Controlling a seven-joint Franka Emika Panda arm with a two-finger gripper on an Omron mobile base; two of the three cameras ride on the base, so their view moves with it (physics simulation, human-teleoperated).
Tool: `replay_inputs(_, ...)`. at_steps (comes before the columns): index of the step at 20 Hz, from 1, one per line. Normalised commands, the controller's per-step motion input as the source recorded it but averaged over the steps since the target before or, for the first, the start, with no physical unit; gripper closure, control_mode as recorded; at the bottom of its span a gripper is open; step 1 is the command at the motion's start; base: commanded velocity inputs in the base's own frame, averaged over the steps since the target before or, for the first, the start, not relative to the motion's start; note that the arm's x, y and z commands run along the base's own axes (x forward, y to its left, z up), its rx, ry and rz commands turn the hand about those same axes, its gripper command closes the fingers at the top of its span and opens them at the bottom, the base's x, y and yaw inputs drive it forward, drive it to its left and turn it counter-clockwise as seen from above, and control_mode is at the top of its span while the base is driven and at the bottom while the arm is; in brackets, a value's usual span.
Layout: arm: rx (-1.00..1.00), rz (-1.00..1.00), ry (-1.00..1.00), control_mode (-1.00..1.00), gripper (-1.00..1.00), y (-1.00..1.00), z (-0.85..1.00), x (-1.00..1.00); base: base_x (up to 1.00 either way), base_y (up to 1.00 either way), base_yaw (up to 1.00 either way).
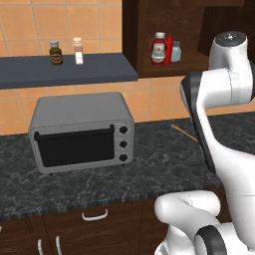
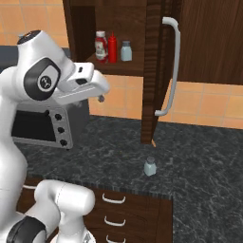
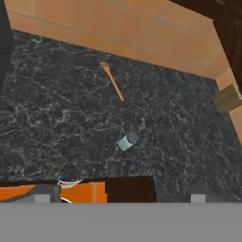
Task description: Put the shaker and condiment bottle from the counter next to their counterparts in the cabinet.
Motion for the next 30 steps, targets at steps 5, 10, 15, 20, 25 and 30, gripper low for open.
replay_inputs(5,0.03,-0.02,-0.02,-1.0,-1.0,-0.06,-0.61,-0.05,0.0,0.0,0.0)
replay_inputs(10,0.02,-0.13,0.0,-1.0,-1.0,-0.11,-0.57,0.0,0.0,0.0,0.0)
replay_inputs(15,0.11,-0.14,-0.06,-1.0,-1.0,-0.3,-0.37,-0.01,0.0,0.0,0.0)
replay_inputs(20,0.06,-0.1,-0.2,-1.0,-1.0,-0.2,-0.33,-0.08,0.0,0.0,0.0)
replay_inputs(25,0.0,-0.13,-0.29,-1.0,-1.0,-0.09,-0.48,-0.08,0.0,0.0,0.0)
replay_inputs(30,0.07,-0.19,-0.09,-1.0,-1.0,-0.1,-0.3,0.0,0.0,0.0,0.0)
